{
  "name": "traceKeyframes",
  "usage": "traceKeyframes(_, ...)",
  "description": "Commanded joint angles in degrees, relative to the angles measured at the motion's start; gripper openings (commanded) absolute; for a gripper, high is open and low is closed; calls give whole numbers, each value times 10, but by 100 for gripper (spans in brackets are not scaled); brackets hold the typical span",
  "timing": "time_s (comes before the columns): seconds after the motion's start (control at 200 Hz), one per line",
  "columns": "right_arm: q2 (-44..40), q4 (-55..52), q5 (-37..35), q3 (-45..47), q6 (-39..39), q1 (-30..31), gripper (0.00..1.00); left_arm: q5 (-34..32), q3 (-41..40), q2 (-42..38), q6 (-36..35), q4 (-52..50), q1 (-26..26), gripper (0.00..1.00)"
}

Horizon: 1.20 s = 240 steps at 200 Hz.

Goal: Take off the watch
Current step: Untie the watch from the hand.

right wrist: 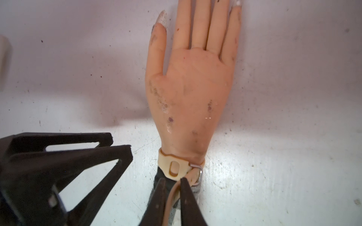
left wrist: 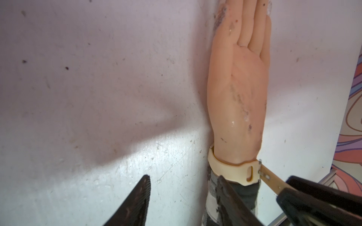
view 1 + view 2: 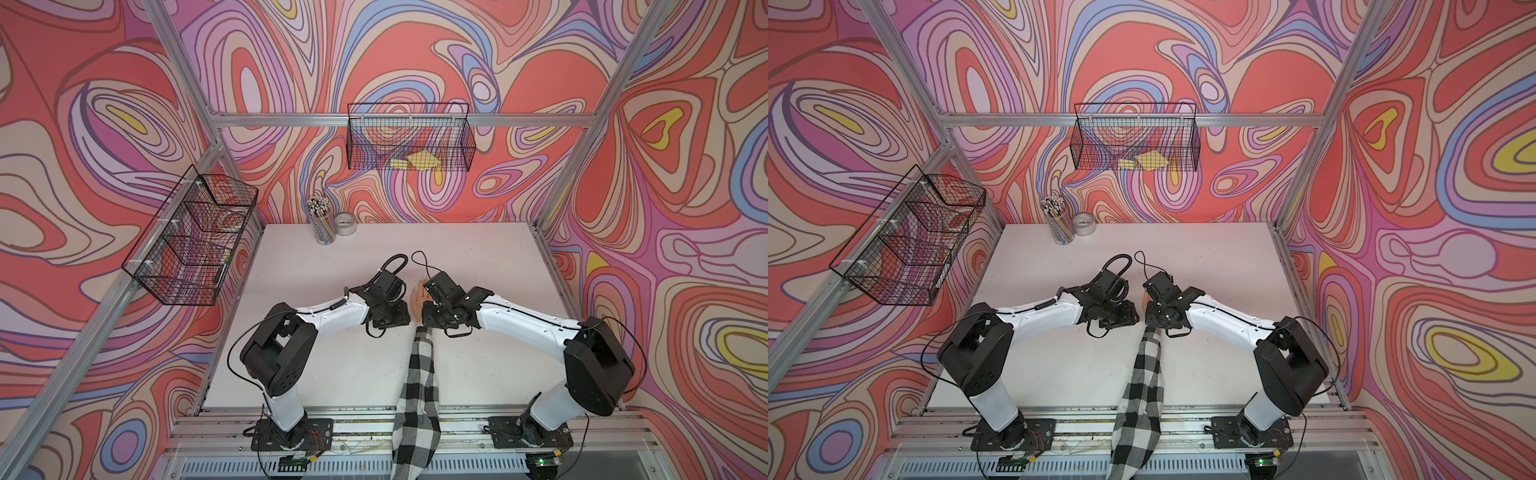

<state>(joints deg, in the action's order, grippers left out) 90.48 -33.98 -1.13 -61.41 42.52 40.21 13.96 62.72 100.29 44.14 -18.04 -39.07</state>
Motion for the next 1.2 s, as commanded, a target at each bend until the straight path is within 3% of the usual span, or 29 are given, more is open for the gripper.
traceKeyframes(0.0, -14, -7, -12, -6, -6, 1, 14, 5, 18, -5, -4, -14, -3, 56)
traceKeyframes(0.22, -23, -16, -21, 2, -5, 0, 0, 10, 25, -5, -2, -14, -3, 56)
traceKeyframes(0.591, -34, -70, -69, 19, 7, -4, 0, 26, 47, -2, 4, -7, -6, 56)
traceKeyframes(1.197, -18, -38, -62, 47, 16, -4, 0, -12, 124, 49, -22, -74, -47, 56)
